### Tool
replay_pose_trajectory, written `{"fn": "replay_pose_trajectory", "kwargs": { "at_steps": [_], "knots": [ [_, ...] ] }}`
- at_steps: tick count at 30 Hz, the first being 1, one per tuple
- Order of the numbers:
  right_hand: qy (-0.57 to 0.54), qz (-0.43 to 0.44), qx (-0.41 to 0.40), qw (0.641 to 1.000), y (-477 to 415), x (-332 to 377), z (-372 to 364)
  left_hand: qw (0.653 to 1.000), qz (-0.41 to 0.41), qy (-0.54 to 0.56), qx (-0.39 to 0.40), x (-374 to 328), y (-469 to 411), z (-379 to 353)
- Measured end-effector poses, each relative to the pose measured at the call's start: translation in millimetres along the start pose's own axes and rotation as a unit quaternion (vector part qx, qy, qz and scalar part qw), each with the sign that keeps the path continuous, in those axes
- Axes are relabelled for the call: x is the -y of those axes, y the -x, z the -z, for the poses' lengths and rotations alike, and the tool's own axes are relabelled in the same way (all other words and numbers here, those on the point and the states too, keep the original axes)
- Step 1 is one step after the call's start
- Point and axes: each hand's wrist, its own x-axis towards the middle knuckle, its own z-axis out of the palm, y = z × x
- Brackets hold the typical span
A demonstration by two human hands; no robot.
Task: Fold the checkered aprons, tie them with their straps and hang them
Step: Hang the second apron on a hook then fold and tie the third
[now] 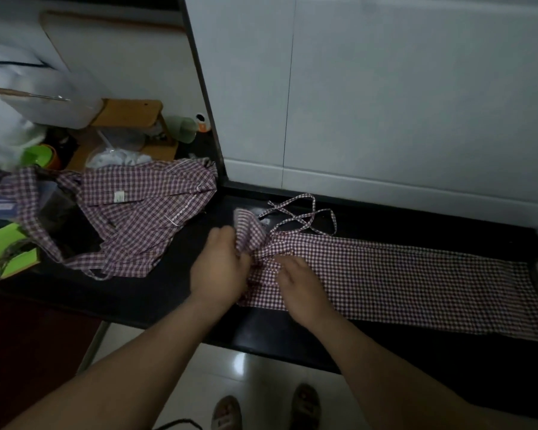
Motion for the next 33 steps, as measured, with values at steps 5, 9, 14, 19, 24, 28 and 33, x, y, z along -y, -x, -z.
{"fn": "replay_pose_trajectory", "kwargs": {
  "at_steps": [5,9,14,19,24,28,33],
  "knots": [
    [-0.287,-0.213,-0.048,0.933,-1,1,29,0.983,-0.065,-0.114,0.13,-46,18,-46],
    [-0.139,-0.189,-0.003,0.972,-13,3,37,0.959,-0.108,-0.134,0.227,-44,32,-61],
    [-0.031,-0.184,-0.006,0.982,-29,4,29,0.976,-0.129,-0.126,0.122,-14,25,-55],
    [-0.045,-0.177,-0.064,0.981,-29,4,24,0.982,-0.073,-0.073,0.155,5,32,-67],
    [0.01,-0.163,-0.124,0.979,-26,7,22,0.996,0.034,0.045,0.071,8,27,-73],
    [0.137,0.022,-0.082,0.987,-15,15,16,0.978,0.132,0.14,0.081,3,17,-69],
    [-0.059,-0.108,0.006,0.992,-16,11,16,0.942,0.201,0.252,0.099,-10,5,-57]
  ]
}}
